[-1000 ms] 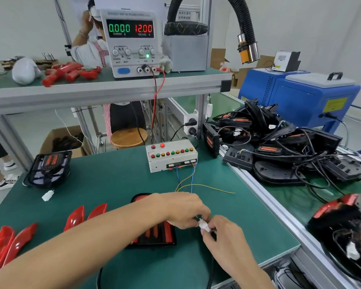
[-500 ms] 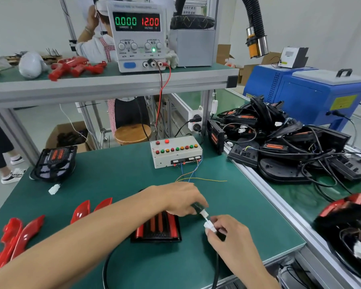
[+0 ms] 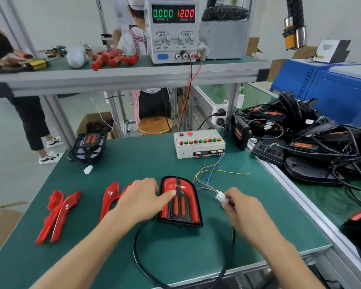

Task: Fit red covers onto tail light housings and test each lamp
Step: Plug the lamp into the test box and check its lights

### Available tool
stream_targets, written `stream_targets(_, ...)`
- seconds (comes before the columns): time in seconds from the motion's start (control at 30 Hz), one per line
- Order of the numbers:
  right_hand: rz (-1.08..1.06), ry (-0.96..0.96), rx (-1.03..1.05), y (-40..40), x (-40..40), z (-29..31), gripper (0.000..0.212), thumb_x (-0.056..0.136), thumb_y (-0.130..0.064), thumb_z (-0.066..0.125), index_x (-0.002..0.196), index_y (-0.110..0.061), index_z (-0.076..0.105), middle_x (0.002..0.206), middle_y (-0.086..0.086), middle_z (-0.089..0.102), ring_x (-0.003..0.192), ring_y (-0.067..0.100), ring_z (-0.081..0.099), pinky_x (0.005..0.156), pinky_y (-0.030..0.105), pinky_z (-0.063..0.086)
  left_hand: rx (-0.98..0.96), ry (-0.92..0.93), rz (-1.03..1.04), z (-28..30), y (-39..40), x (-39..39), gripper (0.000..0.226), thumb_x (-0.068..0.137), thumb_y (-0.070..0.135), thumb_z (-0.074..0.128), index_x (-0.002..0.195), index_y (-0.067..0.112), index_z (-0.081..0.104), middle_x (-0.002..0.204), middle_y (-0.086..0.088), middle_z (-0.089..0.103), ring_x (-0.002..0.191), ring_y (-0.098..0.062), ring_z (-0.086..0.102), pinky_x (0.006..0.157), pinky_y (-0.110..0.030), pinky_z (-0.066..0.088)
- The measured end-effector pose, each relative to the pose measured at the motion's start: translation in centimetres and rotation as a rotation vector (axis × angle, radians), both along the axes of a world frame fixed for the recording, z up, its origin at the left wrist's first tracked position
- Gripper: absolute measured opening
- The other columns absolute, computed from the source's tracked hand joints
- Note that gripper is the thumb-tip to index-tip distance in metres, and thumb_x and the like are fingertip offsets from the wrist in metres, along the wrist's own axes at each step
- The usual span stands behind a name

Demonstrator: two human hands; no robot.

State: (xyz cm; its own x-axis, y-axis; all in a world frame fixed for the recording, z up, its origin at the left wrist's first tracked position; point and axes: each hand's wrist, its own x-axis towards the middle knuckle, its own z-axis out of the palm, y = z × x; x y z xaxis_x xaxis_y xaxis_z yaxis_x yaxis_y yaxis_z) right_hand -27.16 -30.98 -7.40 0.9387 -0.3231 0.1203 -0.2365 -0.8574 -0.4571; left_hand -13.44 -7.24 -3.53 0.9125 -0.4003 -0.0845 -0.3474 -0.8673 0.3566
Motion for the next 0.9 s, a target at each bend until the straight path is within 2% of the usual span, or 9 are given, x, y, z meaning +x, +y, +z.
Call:
stream_targets(0.07,0.032,-0.005,-0.022,0.0,1.0,1.2,0.006,0.104,-0.021,0.044,0.098,-0.020,0.044,0.090,0.002,0.063,0.082,0.036,0.059,0.074,0.046,0.051,0.019,0.101,0.004,-0.8,0.4,-0.7,0.066,0.084,0.078,0.054,0.073,0.013,0.051,0.067,0.001,0.058,0.062,-0.019,0.056,0.055,-0.032,0.039)
stream_targets(0.2,0.103,-0.077,-0.166,0.4,3.2,4.0,0.022,0.098,-0.007,0.043,0.094,-0.027,0.033,0.095,-0.001,0.055,0.070,0.035,0.053,0.065,0.045,0.048,-0.054,0.219,0.065,-2.4,0.5,-1.1,0.053,0.091,0.067,0.057,0.085,0.015,0.050,0.086,0.000,0.061,0.075,-0.017,0.057,0.057,-0.031,0.035)
stream_targets(0.3,0.131,-0.180,-0.179,0.8,4.6,5.5,0.035,0.089,0.002,0.044,0.090,-0.030,0.028,0.089,-0.005,0.050,0.062,0.032,0.045,0.059,0.044,0.045,-0.200,0.261,0.140,-2.7,0.5,-1.5,0.043,0.095,0.051,0.062,0.078,0.016,0.044,0.073,0.005,0.050,0.060,-0.011,0.045,0.050,-0.027,0.031)
stream_targets(0.4,0.130,-0.216,-0.122,1.4,5.8,5.7,0.030,0.089,0.005,0.044,0.095,-0.025,0.039,0.095,-0.004,0.054,0.070,0.035,0.052,0.065,0.046,0.049,-0.339,0.280,0.205,-2.7,0.9,-2.3,0.037,0.096,0.040,0.065,0.076,0.015,0.047,0.066,0.005,0.042,0.056,-0.012,0.039,0.049,-0.026,0.030)
stream_targets(0.47,0.141,-0.221,-0.077,2.0,6.4,5.2,0.023,0.094,0.000,0.044,0.098,-0.022,0.044,0.099,-0.003,0.056,0.072,0.035,0.054,0.068,0.048,0.050,-0.420,0.304,0.209,-2.9,1.7,-3.2,0.033,0.096,0.039,0.065,0.094,0.007,0.064,0.075,0.000,0.059,0.069,-0.016,0.058,0.062,-0.030,0.042)
stream_targets(0.53,0.163,-0.204,-0.040,2.6,6.6,4.8,0.016,0.097,-0.008,0.047,0.102,-0.024,0.046,0.106,-0.004,0.058,0.074,0.030,0.057,0.070,0.047,0.052,-0.472,0.305,0.193,-3.1,2.8,-4.6,0.034,0.096,0.042,0.064,0.107,0.011,0.069,0.091,-0.004,0.074,0.088,-0.019,0.070,0.082,-0.036,0.053)
stream_targets(0.7,0.347,-0.173,-0.014,5.5,6.5,5.1,0.020,0.095,-0.017,0.052,0.110,-0.029,0.047,0.118,-0.010,0.055,0.084,0.025,0.061,0.077,0.044,0.052,-0.501,0.216,0.098,-3.5,4.1,-7.1,0.015,0.089,0.041,0.070,0.098,0.030,0.064,0.088,0.018,0.074,0.076,-0.003,0.068,0.072,-0.024,0.054)
stream_targets(0.83,0.572,-0.163,-0.058,9.8,5.0,5.1,0.032,0.091,-0.046,0.057,0.114,-0.026,0.050,0.118,-0.012,0.053,0.092,0.021,0.061,0.080,0.036,0.049,-0.596,0.271,0.122,-3.7,3.8,-7.3,0.017,0.085,0.031,0.075,0.099,0.026,0.067,0.089,0.003,0.075,0.086,-0.010,0.069,0.084,-0.034,0.055)
stream_targets(0.9,0.658,-0.169,-0.106,11.7,4.1,4.1,0.028,0.096,-0.041,0.052,0.112,-0.019,0.055,0.116,-0.004,0.056,0.094,0.023,0.059,0.081,0.040,0.049,-0.667,0.322,0.147,-4.1,3.9,-7.0,0.023,0.081,0.028,0.069,0.103,0.024,0.068,0.096,0.003,0.076,0.094,-0.010,0.070,0.088,-0.039,0.057)
